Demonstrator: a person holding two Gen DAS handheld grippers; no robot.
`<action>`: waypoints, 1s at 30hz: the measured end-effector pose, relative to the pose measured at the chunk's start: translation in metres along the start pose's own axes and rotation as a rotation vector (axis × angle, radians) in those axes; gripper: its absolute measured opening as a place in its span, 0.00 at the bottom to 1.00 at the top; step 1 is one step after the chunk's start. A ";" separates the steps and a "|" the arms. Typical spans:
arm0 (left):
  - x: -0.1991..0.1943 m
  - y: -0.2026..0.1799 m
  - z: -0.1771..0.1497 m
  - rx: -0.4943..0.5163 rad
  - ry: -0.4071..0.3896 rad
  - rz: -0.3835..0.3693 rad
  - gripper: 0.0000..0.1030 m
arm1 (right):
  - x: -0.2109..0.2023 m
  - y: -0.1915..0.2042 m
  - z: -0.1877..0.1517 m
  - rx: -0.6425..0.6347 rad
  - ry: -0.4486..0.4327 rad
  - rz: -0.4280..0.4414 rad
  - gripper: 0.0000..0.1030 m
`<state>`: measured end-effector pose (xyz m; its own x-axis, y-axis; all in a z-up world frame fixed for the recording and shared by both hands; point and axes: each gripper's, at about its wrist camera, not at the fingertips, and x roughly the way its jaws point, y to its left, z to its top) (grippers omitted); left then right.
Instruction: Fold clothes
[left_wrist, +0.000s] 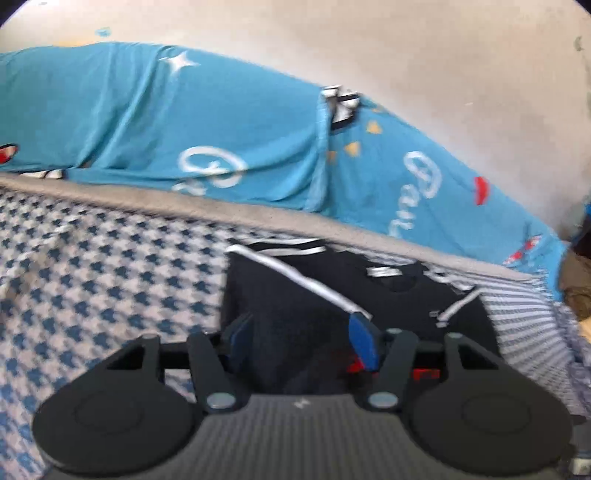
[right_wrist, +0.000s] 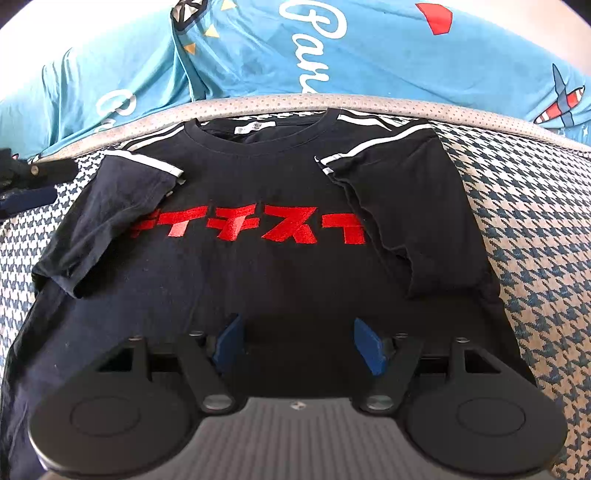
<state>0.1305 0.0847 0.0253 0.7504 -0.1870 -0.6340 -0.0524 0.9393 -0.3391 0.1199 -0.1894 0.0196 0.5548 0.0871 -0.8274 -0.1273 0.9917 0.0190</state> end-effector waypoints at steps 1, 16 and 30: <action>0.001 0.002 0.000 0.004 0.005 0.017 0.57 | 0.000 0.000 0.000 0.000 0.000 0.001 0.65; 0.022 0.004 -0.029 0.134 0.122 0.237 0.80 | 0.000 0.004 -0.002 -0.023 0.005 0.010 0.72; -0.009 0.010 -0.065 0.112 0.087 0.311 0.95 | -0.004 0.007 -0.015 -0.091 -0.038 0.019 0.79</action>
<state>0.0805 0.0769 -0.0175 0.6503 0.0939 -0.7539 -0.1934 0.9801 -0.0447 0.1044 -0.1842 0.0149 0.5818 0.1112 -0.8057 -0.2117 0.9772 -0.0181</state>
